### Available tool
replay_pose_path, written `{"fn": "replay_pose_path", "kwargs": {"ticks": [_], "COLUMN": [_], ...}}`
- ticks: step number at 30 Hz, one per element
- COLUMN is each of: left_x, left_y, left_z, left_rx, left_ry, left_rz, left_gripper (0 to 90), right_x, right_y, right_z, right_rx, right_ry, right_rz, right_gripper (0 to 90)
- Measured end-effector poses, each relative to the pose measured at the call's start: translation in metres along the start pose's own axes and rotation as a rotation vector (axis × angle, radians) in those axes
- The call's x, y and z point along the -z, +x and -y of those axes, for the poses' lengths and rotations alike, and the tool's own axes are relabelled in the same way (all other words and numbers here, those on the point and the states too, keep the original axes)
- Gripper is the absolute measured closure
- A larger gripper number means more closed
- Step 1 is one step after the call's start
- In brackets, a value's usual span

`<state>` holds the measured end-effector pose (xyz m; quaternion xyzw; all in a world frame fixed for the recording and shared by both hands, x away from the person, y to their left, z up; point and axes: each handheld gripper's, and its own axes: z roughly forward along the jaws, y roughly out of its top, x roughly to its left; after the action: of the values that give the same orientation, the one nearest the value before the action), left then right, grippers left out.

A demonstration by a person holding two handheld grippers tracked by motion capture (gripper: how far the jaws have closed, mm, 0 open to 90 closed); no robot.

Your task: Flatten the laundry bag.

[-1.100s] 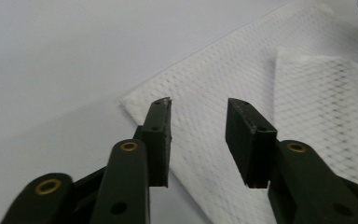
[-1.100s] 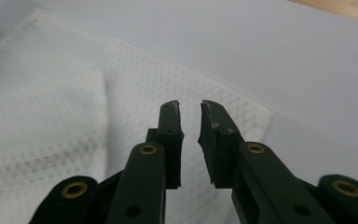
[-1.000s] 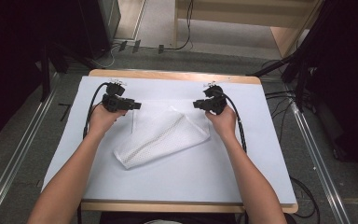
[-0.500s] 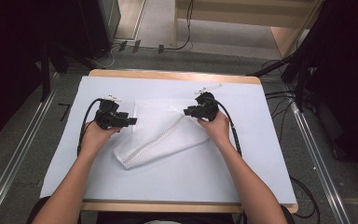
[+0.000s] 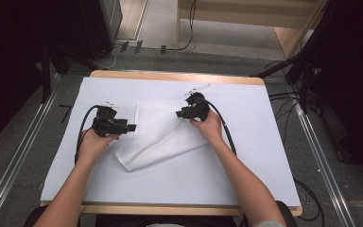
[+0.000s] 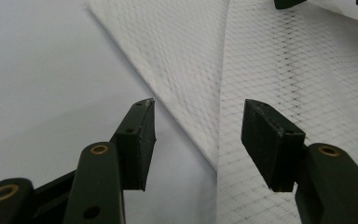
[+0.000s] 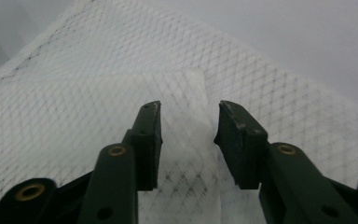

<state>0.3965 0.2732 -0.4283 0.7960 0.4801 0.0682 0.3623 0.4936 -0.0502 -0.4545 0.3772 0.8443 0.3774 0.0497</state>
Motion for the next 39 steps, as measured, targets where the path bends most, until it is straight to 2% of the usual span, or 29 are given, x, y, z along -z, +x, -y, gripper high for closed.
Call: {"fn": "replay_pose_path", "kwargs": {"ticks": [2,7,9,13,15,20,29,36,39], "left_x": [0.000,0.002,0.003,0.003,0.003,0.002,0.002,0.001,0.000], "left_y": [0.001,0.002,0.003,0.003,0.003,0.002,0.003,0.002,0.001], "left_z": [0.002,0.004,0.005,0.006,0.006,0.006,0.002,-0.004,-0.005], "left_rx": [0.001,0.010,0.008,0.013,0.016,0.015,0.001,-0.008,-0.015], "left_ry": [0.003,-0.001,0.004,0.003,0.008,0.008,0.012,-0.001,0.006], "left_rz": [0.000,-0.009,-0.009,-0.011,-0.009,-0.005,-0.001,0.008,0.008], "left_gripper": [45.4,45.3,45.2,45.1,45.2,45.2,45.2,45.2,45.2], "right_x": [-0.006,-0.018,-0.020,-0.019,-0.019,-0.016,0.007,0.025,0.032], "right_y": [0.001,0.006,0.008,0.012,0.012,0.010,0.018,0.029,0.033], "right_z": [-0.002,-0.002,-0.002,-0.001,-0.001,-0.001,-0.004,-0.002,0.002], "right_rx": [0.007,0.030,0.041,0.060,0.062,0.009,0.025,0.040,0.031], "right_ry": [0.003,0.014,0.008,0.025,0.033,0.051,0.007,-0.006,-0.018], "right_rz": [0.006,0.029,0.032,0.040,0.035,-0.011,-0.029,-0.038,-0.048], "right_gripper": [55.9,54.7,58.7,79.2,86.3,90.0,90.0,89.9,89.8]}}
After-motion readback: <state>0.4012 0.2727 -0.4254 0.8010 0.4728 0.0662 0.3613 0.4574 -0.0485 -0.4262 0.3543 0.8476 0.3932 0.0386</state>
